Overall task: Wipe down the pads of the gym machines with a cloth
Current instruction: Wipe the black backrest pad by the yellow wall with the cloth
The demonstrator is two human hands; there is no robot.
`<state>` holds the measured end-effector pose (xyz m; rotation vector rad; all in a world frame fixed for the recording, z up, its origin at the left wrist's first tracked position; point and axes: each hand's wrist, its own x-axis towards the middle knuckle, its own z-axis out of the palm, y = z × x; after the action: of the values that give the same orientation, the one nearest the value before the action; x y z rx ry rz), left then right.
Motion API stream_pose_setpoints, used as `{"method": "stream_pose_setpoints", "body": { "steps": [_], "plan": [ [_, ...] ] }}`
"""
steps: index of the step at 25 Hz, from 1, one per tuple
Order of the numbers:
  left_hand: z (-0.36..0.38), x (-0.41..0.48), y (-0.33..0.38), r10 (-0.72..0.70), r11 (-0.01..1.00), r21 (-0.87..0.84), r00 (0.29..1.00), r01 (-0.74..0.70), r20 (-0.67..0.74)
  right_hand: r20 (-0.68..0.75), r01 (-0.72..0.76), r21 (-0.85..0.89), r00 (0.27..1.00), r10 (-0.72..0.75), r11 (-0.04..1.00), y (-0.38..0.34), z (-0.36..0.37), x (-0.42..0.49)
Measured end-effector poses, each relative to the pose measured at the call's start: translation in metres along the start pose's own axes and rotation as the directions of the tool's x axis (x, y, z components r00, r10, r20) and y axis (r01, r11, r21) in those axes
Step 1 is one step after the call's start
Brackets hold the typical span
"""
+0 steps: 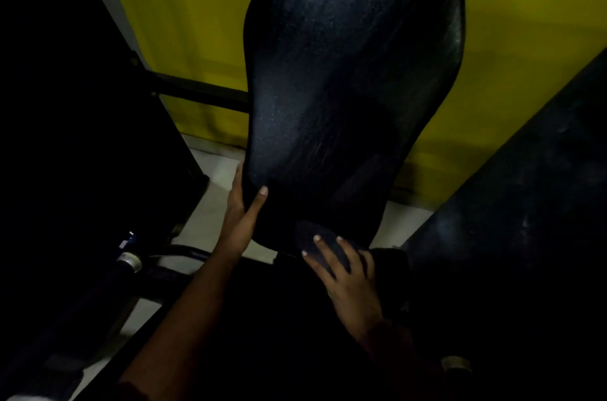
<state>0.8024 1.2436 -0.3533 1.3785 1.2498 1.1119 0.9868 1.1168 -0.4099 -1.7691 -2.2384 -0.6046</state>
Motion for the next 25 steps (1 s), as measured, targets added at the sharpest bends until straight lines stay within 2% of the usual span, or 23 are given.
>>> {"method": "stream_pose_setpoints", "body": {
  "steps": [3,6,8,10,14,19,23,25],
  "plan": [
    [-0.009,-0.022,0.023,-0.092,0.993,0.072,0.996,0.091,0.011,0.138,0.153,0.014,0.978,-0.154,0.988,0.009,-0.023,-0.002],
    [-0.017,-0.057,0.034,-0.228,0.967,0.102,0.972,0.234,-0.059,0.247,0.146,0.063,0.956,-0.157,0.987,0.016,-0.063,-0.001],
    [-0.025,-0.094,0.033,-0.290,0.931,0.197,0.951,0.307,-0.110,0.357,0.106,0.147,0.922,-0.153,0.983,0.017,-0.093,0.002],
    [-0.032,-0.134,0.031,-0.307,0.901,0.282,0.944,0.329,-0.120,0.376,0.092,0.217,0.911,-0.170,0.972,0.014,-0.120,0.002],
    [-0.043,-0.208,0.037,-0.326,0.851,0.406,0.941,0.334,-0.093,0.497,0.155,0.401,0.791,-0.356,0.903,0.007,-0.152,-0.008],
    [-0.044,-0.311,0.054,-0.369,0.728,0.556,0.913,0.400,-0.173,0.458,0.273,0.488,0.728,-0.509,0.829,-0.010,-0.189,-0.041],
    [-0.020,-0.393,0.080,-0.377,0.702,0.526,0.878,0.479,-0.296,0.384,0.331,0.584,0.691,-0.612,0.741,-0.009,-0.233,-0.084],
    [-0.002,-0.444,0.099,-0.410,0.678,0.486,0.833,0.551,-0.372,0.339,0.393,0.630,0.637,-0.692,0.670,-0.009,-0.259,-0.109]
  ]
}}
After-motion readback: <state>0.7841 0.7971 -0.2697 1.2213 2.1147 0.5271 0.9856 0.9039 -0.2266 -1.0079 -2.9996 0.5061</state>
